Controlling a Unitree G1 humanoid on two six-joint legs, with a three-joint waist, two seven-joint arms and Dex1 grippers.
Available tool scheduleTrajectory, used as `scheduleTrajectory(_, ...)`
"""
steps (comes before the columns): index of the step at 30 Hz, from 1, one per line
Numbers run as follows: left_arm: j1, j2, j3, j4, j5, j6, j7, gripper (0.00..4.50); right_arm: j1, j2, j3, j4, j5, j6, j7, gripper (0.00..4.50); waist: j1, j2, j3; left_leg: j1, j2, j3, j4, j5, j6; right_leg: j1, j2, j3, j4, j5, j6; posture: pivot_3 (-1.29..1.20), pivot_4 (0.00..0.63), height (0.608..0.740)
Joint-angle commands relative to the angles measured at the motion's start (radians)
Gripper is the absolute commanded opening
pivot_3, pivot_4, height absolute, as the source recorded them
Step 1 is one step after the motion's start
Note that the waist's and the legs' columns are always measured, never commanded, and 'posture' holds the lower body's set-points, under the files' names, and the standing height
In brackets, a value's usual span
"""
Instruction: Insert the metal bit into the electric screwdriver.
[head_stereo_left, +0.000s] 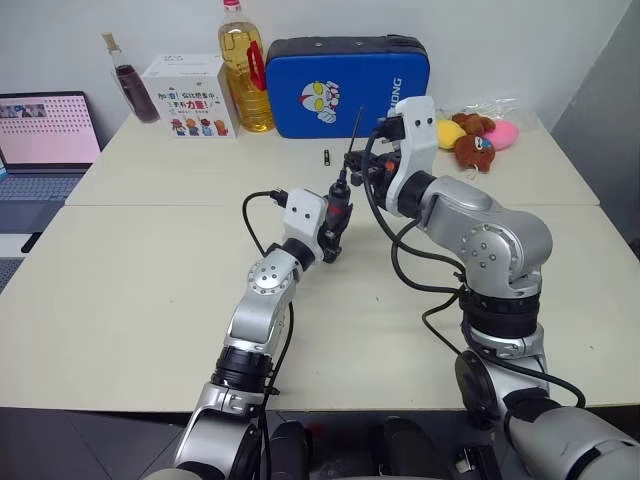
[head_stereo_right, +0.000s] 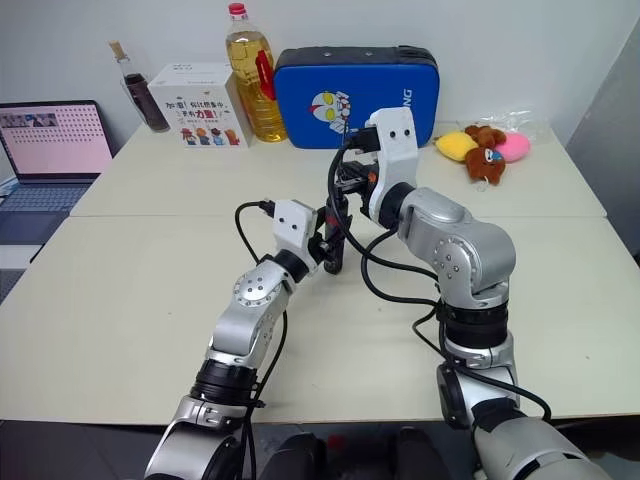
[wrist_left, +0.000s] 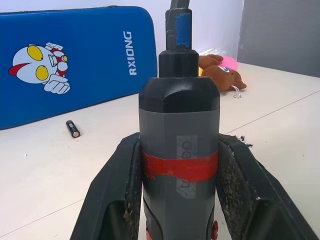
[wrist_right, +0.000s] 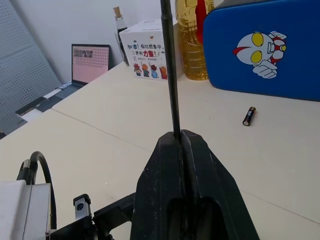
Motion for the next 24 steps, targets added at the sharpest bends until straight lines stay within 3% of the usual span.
scheduleTrajectory(1,-0.004,-0.006,-0.007,-0.035,-0.003,-0.009,-0.002,1.69,0.02,-0.023,0.057,0.058,-0.02,0.021,0.022,0.06,0.0,0.0,0.0,0.0,0.0,0.0,0.0,0.0,0.0,0.0,0.0,0.0,0.0,0.0,0.0,0.0,0.15,0.74)
scheduleTrajectory(12,-0.011,0.022,-0.051,-0.007,0.093,-0.098,0.019,1.69,-0.078,-0.022,-0.011,0.106,0.013,0.151,0.008,0.06,0.0,0.0,0.0,0.0,0.0,0.0,0.0,0.0,0.0,0.0,0.0,0.0,0.0,0.0,0.0,0.0,0.15,0.74)
scheduleTrajectory(24,-0.015,-0.011,-0.019,0.007,0.082,-0.099,0.071,1.69,-0.074,0.018,-0.05,0.049,-0.007,0.213,-0.066,0.06,-0.002,0.0,0.0,0.0,0.001,0.0,-0.001,0.0,0.0,0.0,0.0,0.0,0.0,0.0,0.0,0.0,0.15,0.74)
